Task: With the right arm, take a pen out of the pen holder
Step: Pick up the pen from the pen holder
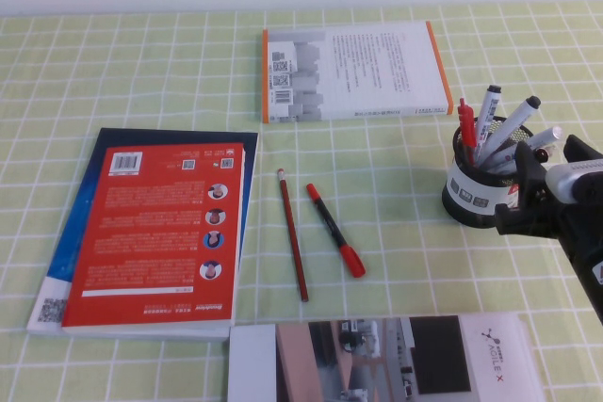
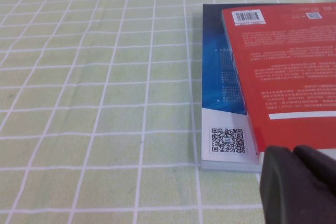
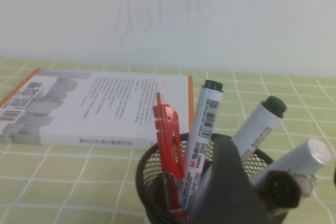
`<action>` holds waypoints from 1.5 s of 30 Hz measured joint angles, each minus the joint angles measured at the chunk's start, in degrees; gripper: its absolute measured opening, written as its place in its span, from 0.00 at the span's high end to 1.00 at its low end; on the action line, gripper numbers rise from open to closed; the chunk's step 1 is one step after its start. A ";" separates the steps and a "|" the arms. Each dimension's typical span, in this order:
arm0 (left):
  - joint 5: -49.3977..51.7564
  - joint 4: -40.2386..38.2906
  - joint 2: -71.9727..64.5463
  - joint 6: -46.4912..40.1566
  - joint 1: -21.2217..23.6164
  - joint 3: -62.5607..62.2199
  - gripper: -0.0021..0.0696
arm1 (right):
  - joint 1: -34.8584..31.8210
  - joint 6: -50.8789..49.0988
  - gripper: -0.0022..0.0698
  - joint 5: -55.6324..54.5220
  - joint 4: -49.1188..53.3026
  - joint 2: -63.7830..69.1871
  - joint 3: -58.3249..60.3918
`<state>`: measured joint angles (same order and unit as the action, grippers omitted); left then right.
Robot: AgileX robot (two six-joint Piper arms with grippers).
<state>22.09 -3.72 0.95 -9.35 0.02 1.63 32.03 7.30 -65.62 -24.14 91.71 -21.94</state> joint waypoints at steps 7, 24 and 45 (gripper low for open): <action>0.00 0.00 0.00 0.00 0.00 0.00 0.98 | 0.00 0.00 0.46 0.00 1.47 1.42 0.00; 0.00 0.00 0.00 0.00 0.00 0.00 0.98 | 0.00 -0.13 0.46 0.00 3.28 5.14 -2.12; 0.00 0.00 0.00 0.00 0.00 0.00 0.98 | 0.00 -0.13 0.71 0.00 2.52 5.19 -2.37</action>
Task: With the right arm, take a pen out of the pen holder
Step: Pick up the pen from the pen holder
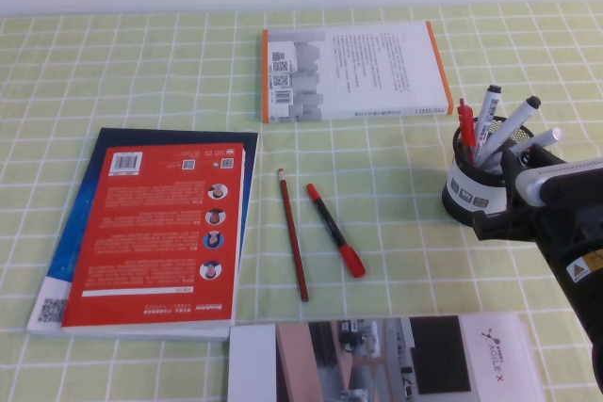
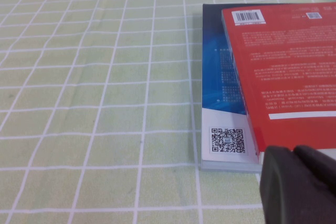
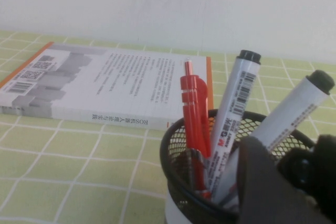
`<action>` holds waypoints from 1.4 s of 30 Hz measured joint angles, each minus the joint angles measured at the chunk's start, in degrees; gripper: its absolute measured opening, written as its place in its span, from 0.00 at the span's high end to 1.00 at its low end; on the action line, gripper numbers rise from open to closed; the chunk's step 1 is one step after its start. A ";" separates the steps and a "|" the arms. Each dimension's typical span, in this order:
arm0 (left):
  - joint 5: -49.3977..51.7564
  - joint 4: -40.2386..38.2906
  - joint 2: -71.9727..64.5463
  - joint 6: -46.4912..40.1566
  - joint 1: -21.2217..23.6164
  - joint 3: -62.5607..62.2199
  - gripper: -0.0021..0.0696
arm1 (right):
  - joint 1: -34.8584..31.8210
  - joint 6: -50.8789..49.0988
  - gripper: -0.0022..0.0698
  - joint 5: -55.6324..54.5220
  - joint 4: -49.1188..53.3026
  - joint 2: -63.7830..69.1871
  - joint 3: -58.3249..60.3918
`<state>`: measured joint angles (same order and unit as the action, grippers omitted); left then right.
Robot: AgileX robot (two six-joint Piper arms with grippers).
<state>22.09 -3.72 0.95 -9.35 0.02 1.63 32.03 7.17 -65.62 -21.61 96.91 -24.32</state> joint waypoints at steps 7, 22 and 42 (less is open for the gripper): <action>0.00 0.00 0.00 0.00 0.00 0.00 0.98 | 0.00 0.00 0.82 0.00 0.00 0.00 0.00; 0.00 0.00 0.00 0.00 0.00 0.00 0.98 | 0.00 1.08 0.82 0.35 0.00 -2.48 0.00; 0.00 0.00 0.00 0.00 0.00 0.00 0.98 | 0.00 5.35 0.82 12.70 -0.60 -21.96 0.00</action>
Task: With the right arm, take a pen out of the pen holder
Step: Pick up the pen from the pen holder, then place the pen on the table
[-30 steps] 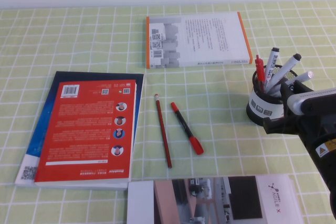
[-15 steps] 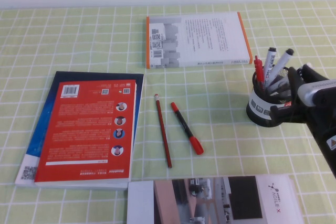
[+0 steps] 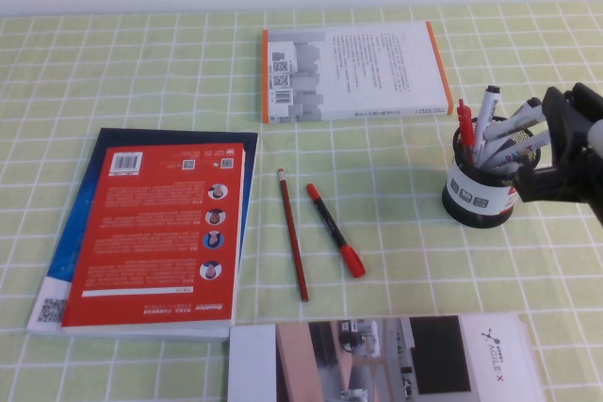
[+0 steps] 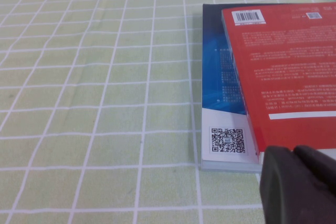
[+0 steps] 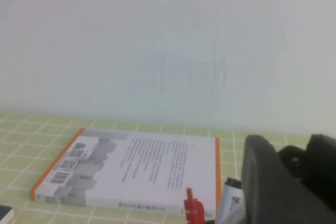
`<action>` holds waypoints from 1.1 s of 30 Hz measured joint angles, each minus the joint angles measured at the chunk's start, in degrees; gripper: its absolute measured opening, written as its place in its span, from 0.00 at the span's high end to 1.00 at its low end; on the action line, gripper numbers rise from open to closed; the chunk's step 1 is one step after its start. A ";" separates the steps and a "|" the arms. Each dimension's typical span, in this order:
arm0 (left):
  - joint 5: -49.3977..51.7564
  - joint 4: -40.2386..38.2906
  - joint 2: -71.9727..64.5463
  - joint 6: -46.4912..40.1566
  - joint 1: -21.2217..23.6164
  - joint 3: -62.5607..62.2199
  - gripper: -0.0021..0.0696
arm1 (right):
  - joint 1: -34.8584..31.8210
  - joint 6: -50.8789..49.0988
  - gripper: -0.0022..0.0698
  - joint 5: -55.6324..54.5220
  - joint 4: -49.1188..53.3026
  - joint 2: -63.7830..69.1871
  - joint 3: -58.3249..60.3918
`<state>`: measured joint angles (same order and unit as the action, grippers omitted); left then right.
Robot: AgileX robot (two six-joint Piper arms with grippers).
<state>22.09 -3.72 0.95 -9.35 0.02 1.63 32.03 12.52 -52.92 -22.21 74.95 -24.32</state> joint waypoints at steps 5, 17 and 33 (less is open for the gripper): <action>0.00 0.00 0.00 0.00 0.00 0.00 0.98 | 0.00 0.98 0.82 9.57 -0.54 -7.82 -0.23; 0.00 0.00 0.00 0.00 0.00 0.00 0.98 | 0.00 19.51 0.82 53.69 -17.09 -17.32 -17.34; 0.00 0.00 0.00 0.00 0.00 0.00 0.98 | 0.00 -6.65 0.82 93.11 4.56 2.84 -43.75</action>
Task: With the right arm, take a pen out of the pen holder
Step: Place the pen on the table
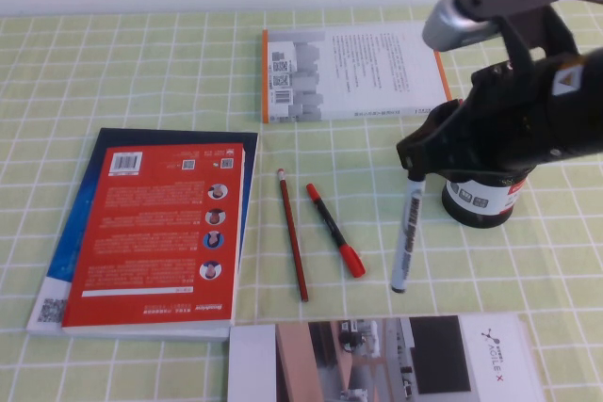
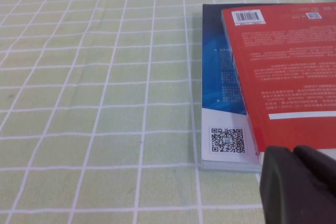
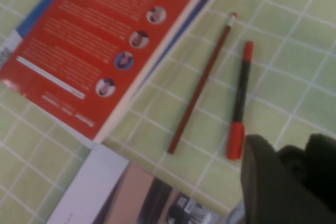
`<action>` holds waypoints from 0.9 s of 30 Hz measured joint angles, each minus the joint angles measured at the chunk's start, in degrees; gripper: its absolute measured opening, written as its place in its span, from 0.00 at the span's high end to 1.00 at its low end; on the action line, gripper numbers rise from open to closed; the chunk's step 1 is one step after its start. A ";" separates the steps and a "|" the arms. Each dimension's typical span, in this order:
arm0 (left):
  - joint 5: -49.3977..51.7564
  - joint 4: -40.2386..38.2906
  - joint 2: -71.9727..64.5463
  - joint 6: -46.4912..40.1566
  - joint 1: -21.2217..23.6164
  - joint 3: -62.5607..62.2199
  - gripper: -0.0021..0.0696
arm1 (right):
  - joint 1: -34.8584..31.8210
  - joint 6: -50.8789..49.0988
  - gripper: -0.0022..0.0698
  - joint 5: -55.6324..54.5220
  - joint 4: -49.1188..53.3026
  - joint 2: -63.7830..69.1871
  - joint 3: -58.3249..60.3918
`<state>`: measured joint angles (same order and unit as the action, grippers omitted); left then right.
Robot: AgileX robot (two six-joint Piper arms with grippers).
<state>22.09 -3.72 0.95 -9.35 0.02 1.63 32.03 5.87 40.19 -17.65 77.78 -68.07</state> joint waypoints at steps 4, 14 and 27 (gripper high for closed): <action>0.00 0.00 0.00 0.00 0.00 0.00 0.98 | 0.00 -7.99 0.82 6.41 6.21 5.04 -5.66; 0.00 0.00 0.00 0.00 0.00 0.00 0.98 | 0.00 -10.69 0.82 21.61 7.91 21.77 -23.45; 0.00 0.00 0.00 0.00 0.00 0.00 0.98 | -1.45 -10.69 0.82 27.32 8.25 39.43 -37.92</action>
<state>22.09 -3.72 0.95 -9.35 0.02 1.63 30.58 -4.81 67.51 -9.40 117.21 -105.98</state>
